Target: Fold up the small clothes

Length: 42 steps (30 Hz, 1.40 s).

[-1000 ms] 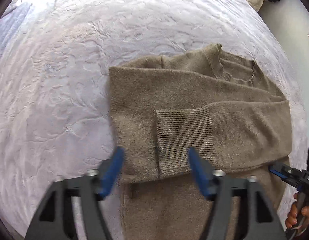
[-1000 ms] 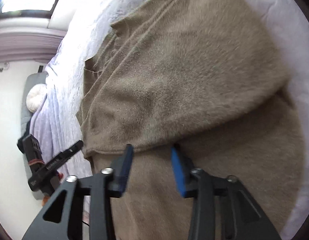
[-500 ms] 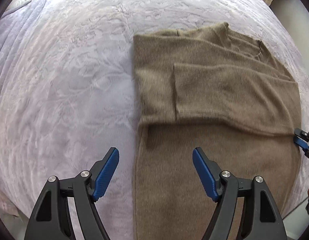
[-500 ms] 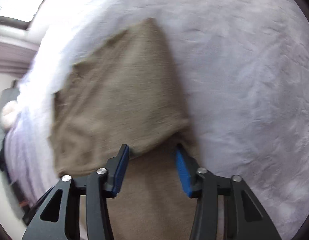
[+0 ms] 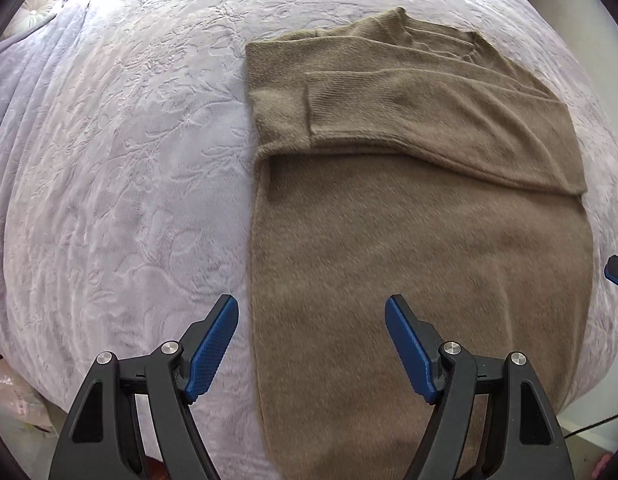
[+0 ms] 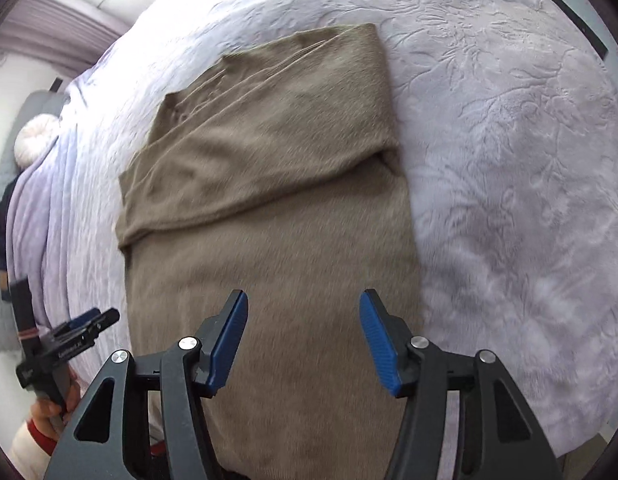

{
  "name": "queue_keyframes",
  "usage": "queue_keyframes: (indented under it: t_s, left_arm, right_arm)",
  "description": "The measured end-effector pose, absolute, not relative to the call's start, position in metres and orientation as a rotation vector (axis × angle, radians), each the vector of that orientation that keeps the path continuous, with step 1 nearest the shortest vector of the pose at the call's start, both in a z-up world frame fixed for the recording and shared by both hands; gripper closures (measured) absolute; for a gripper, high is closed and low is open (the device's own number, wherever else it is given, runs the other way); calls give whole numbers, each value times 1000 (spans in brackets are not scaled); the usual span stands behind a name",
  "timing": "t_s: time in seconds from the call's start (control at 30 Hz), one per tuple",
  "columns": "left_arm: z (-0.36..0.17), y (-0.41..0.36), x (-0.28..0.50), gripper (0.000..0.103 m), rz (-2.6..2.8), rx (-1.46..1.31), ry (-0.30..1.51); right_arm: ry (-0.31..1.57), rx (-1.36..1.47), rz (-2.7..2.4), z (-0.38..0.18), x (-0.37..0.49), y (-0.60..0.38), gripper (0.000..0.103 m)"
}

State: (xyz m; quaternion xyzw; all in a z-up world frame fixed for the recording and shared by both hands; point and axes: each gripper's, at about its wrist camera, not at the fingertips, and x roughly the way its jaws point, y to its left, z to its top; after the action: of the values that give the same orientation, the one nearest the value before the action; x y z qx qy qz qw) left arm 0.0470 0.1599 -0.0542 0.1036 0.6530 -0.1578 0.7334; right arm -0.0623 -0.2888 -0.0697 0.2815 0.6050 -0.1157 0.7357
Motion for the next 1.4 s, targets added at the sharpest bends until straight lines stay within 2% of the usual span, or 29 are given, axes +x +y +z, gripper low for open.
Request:
queue_keyframes:
  t_s: [0.13,0.27,1.07,1.4]
  left_arm:
    - [-42,167,27,26,-373,243,1426]
    - [-39,150,27,26,-382,244,1445]
    - [-65,171,-31,26,-367,288,1550]
    - [-95,191,-45,26,-401,197,1637]
  right_arm:
    - [1350,600,-221,-59,-81,-268,41]
    - [1373,580,-202,-54,-97,-249,34]
    - [1505,569,-226,-78,-145,-216,34]
    - [1527,597,-230,-89,-154,-217,34]
